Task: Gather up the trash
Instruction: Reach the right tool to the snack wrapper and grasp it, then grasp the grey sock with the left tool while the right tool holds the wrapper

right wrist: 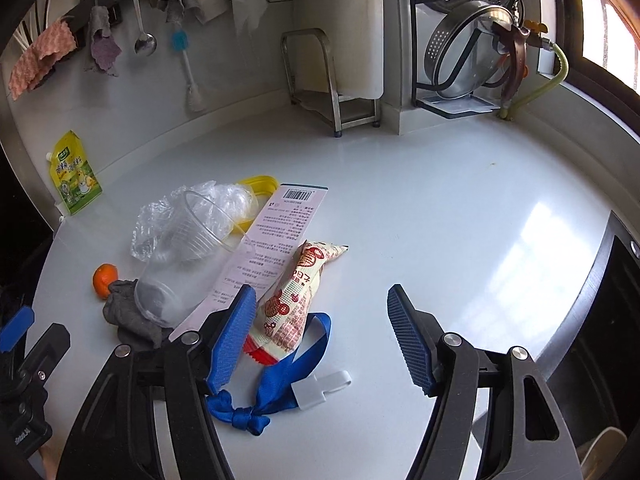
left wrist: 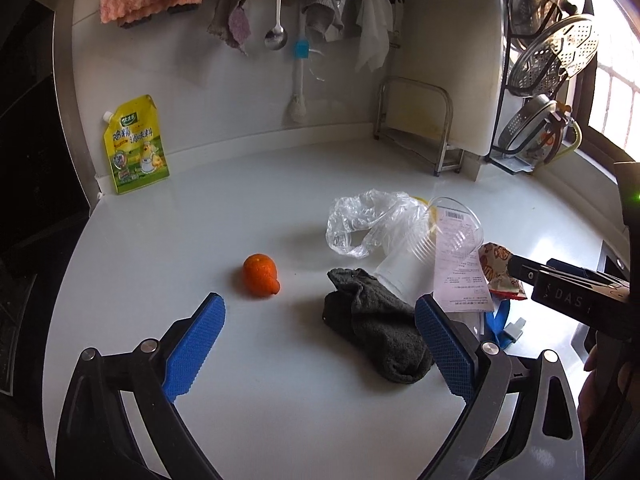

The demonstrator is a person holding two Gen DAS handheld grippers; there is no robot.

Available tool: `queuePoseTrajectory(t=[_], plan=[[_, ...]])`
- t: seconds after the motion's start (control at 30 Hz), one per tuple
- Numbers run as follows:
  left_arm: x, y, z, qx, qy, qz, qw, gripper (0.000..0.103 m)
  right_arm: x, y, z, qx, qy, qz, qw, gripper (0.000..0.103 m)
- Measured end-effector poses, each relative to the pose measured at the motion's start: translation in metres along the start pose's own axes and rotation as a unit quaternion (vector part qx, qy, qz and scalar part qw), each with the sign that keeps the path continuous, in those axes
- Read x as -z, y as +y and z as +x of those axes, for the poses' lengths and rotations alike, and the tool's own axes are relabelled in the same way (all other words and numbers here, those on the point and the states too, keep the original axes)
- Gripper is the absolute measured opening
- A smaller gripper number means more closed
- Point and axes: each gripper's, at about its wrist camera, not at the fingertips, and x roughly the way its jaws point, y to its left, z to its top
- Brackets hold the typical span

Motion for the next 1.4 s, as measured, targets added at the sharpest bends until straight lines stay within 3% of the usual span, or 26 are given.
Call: queuePoseTrajectory(t=[0.23, 0.4, 0.57, 0.6, 0.63, 1.03, 1.23, 1.4], plan=[[0.006, -0.002, 0.014, 0.003, 0.015, -0.001, 0.9999, 0.094, -0.005, -0.004, 0.026, -0.005, 0.025, 0.008, 1.0, 0.064], [0.009, -0.007, 0.019, 0.004, 0.023, -0.002, 0.9997, 0.094, -0.005, -0.001, 0.031, -0.013, 0.032, -0.005, 0.999, 0.034], [0.011, -0.013, 0.02, 0.0, 0.025, 0.003, 0.9997, 0.094, -0.003, -0.005, 0.029, -0.03, 0.03, 0.002, 0.999, 0.021], [0.011, -0.014, 0.02, 0.0, 0.025, 0.004, 0.9997, 0.094, -0.003, -0.006, 0.025, -0.033, 0.025, 0.005, 0.999, 0.011], [0.011, -0.014, 0.02, 0.0, 0.025, 0.003, 0.9997, 0.094, -0.002, -0.008, 0.021, -0.036, 0.021, 0.007, 0.999, 0.009], [0.019, -0.024, 0.023, -0.006, 0.031, -0.003, 0.9995, 0.094, 0.01, -0.043, -0.024, -0.036, -0.039, 0.032, 0.998, 0.008], [0.016, -0.031, 0.032, -0.008, 0.039, -0.01, 0.9992, 0.094, 0.013, -0.055, -0.03, -0.053, -0.046, 0.043, 0.997, 0.008], [0.021, -0.045, 0.04, -0.022, 0.045, 0.015, 0.9986, 0.094, 0.014, -0.055, -0.029, -0.071, -0.04, 0.046, 0.996, 0.008]])
